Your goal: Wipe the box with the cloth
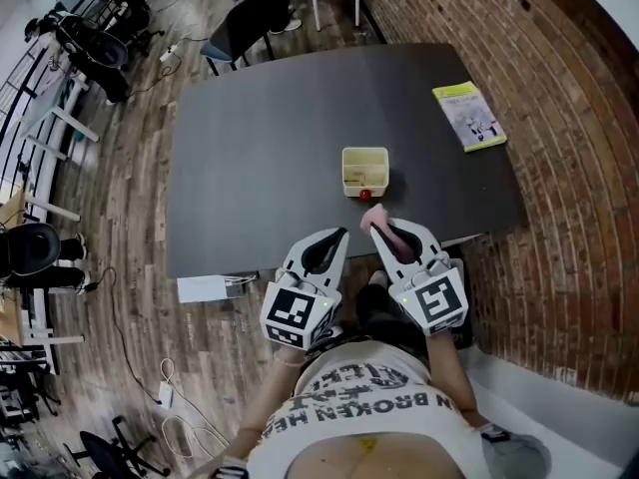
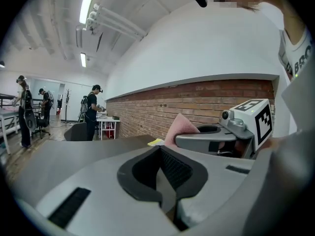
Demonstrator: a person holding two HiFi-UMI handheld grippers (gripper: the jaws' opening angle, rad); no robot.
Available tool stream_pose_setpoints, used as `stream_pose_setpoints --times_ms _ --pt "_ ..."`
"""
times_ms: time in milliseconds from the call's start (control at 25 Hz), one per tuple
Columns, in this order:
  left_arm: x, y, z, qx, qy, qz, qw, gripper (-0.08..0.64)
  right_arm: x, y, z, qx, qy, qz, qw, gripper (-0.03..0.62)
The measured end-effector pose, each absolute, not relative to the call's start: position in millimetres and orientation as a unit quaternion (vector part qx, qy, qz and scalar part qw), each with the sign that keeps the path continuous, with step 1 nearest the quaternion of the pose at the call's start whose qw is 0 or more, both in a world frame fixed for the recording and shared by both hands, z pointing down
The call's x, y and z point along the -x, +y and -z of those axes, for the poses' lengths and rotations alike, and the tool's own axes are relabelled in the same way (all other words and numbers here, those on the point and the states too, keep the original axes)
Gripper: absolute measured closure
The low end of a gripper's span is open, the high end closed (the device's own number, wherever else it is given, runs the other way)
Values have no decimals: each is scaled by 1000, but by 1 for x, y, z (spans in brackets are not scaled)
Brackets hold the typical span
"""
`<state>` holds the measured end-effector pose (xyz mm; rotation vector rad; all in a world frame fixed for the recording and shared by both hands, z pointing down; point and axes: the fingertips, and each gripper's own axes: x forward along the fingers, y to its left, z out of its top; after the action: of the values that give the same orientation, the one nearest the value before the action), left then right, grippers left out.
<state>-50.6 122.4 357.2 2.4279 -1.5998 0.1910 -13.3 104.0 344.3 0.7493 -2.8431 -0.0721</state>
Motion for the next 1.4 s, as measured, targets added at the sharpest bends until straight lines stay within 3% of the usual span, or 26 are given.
stream_pose_setpoints --times_ms 520,1400 --pt "45 23 -377 -813 -562 -85 124 554 -6 4 -380 -215 -965 11 148 575" --pt "58 -42 -441 -875 -427 -162 159 552 13 -36 -452 -278 -934 -52 221 575"
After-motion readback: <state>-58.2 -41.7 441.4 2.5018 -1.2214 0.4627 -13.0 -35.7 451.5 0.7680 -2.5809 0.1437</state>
